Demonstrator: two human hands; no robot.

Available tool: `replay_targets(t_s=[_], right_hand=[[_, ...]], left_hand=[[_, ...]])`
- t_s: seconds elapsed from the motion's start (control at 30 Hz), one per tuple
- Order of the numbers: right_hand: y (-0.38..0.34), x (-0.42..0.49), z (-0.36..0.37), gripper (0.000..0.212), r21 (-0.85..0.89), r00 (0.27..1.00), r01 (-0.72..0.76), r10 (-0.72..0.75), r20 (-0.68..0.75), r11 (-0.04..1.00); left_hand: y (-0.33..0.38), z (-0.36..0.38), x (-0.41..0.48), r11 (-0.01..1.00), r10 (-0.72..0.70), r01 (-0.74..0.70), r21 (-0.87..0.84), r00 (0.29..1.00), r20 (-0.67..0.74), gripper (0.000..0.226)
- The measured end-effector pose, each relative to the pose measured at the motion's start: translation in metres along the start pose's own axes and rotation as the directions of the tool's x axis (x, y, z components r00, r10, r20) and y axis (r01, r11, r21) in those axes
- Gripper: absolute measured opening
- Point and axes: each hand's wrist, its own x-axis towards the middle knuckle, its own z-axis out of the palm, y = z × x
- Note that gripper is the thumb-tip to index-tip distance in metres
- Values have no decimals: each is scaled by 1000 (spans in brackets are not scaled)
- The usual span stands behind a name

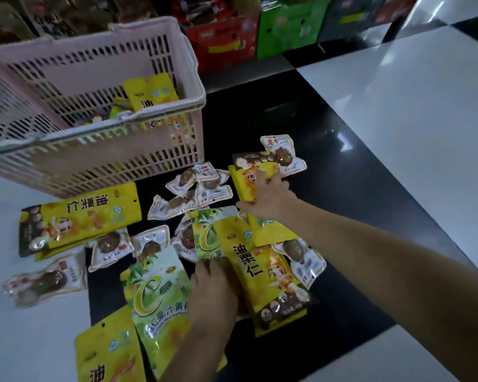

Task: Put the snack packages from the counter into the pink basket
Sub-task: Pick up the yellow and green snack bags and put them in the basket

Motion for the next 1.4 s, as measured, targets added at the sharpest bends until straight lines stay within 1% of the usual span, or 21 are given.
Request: replay_targets(t_s=[0.13,0.23,0.27,0.3,0.33,0.43,0.53,0.63,0.7,0.77,0.87,0.97,1.03,1.07,1.13,1.2,1.23,1.3,1.33,1.4], right_hand=[[1,9,6,110,71,998,-64,62,30,995],[8,10,7,111,101,998,-64,61,24,993],[10,9,7,110,108,998,-61,59,19,992],[13,8,7,109,116,998,-61,60,14,991],[14,6,8,109,125,998,-64,63,11,990],[18,-2,10,106,188,998,-54,55,0,981],[24,-10,13,104,262,999,-34,33,5,964],[28,-20,14,105,378,1000,-20,25,-7,926],[25,-28,13,107,458,1000,4,8,-25,889],[18,-40,10,107,525,998,52,-24,-60,850],[3,-60,5,104,602,989,131,-65,-130,788],[-22,-79,-3,100,626,975,211,-114,-192,751],[-45,-95,-7,100,619,960,273,-170,-221,737],[-50,-101,-7,101,622,955,291,-189,-227,727],[-56,-112,-6,102,641,955,296,-204,-215,708],[-70,-117,-11,102,659,952,305,-227,-204,687],[-78,-120,-12,107,663,956,293,-232,-182,688],[-95,-119,-19,124,666,949,315,-244,-201,677],[-103,-117,-21,129,675,944,329,-246,-219,660],[-117,-109,-25,127,680,933,361,-242,-268,639]], left_hand=[[6,18,1,990,-14,9,138,999,35,74],[9,29,-2,973,-40,19,228,995,89,109],[11,31,-1,971,-63,39,237,993,96,119],[15,33,1,970,-91,67,232,991,95,123],[19,35,4,971,-119,98,218,989,85,121],[25,33,12,978,-163,157,138,986,36,102],[17,25,10,982,-185,186,-18,982,35,103],[1,11,2,960,-193,193,-201,981,20,104],[-11,0,-4,917,-176,165,-364,984,3,101],[-23,-13,-11,846,-185,155,-510,983,-8,98],[-38,-36,-23,772,-177,115,-625,983,-38,93],[-48,-66,-28,730,-200,77,-679,974,-105,89],[-57,-93,-34,723,-235,30,-690,950,-204,89],[-60,-103,-33,736,-242,18,-676,941,-239,90],[-62,-118,-29,765,-260,27,-644,927,-270,93],[-65,-137,-24,747,-281,5,-665,909,-309,104],[-64,-145,-22,743,-290,3,-669,902,-318,111],[-64,-162,-15,746,-318,3,-666,880,-352,123],[-66,-169,-12,745,-325,5,-667,876,-356,125],[-66,-189,-8,753,-313,-2,-659,879,-361,121]])
